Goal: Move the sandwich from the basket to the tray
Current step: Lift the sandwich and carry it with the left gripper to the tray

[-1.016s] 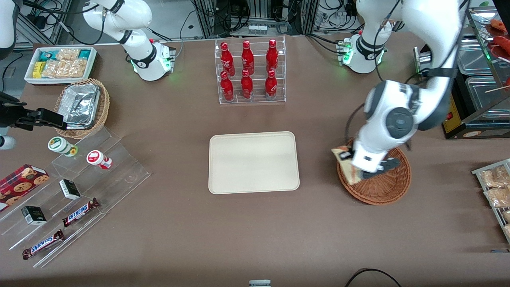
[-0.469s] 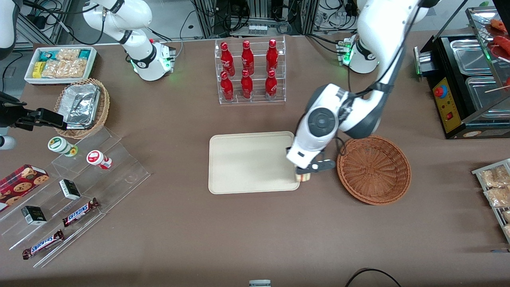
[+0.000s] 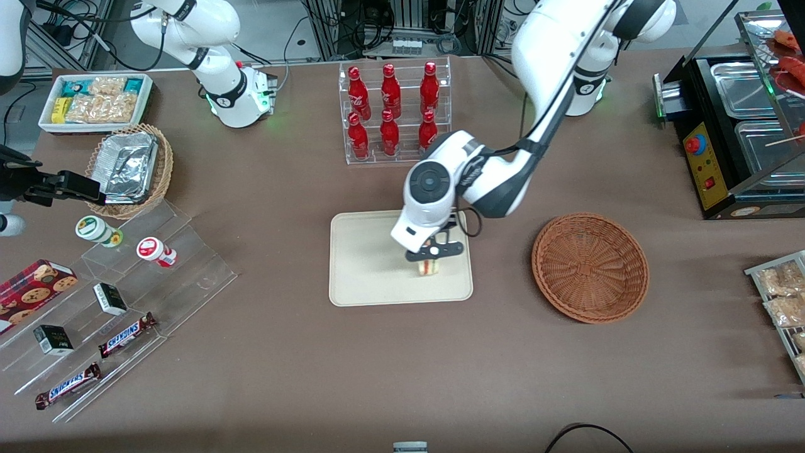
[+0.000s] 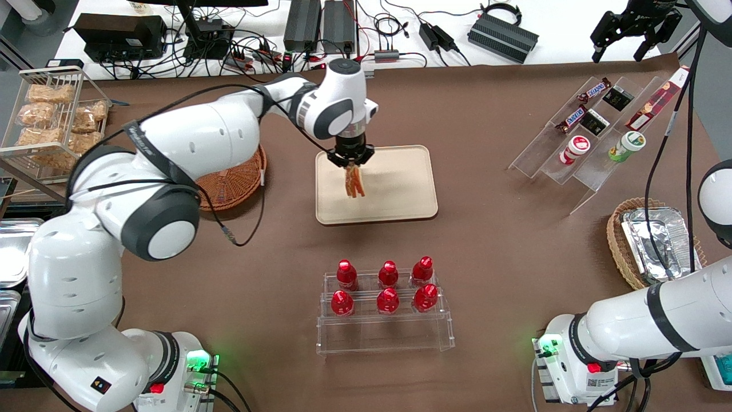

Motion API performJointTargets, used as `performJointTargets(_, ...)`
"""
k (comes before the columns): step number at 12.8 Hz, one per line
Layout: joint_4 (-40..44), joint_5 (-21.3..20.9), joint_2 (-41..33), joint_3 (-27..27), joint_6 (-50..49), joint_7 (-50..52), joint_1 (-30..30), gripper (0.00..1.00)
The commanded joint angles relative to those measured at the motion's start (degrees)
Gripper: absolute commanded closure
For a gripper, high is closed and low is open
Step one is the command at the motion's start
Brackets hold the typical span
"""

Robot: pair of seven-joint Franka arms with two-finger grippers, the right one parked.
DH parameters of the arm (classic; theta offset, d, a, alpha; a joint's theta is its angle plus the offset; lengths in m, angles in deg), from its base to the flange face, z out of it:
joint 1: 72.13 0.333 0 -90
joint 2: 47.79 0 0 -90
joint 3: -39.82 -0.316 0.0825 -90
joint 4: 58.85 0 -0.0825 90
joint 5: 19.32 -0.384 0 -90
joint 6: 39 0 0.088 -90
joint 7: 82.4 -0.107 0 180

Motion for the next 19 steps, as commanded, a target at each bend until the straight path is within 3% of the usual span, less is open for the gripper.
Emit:
performJointTargets(1,7.48,-0.53,5.12,-0.83,-2.34,3.41,-2.22,1.00)
performJointTargets(5,12.40,-0.54,10.13,-0.92,-2.43,6.14,-3.63,1.00)
performJointTargets(10,12.93,-0.62,11.19,-0.92,-2.08,8.95,-3.98,1.00)
performJointTargets(11,13.11,-0.62,11.28,-1.00,-1.99,9.13,-4.07,0.88)
performJointTargets(12,13.37,-0.62,11.54,-1.00,-1.99,9.05,-4.07,0.37)
performJointTargets(13,13.37,-0.62,11.54,-1.00,-1.90,9.05,-4.07,0.00)
performJointTargets(19,14.34,-0.54,9.79,-1.18,-3.73,10.98,-3.72,0.00)
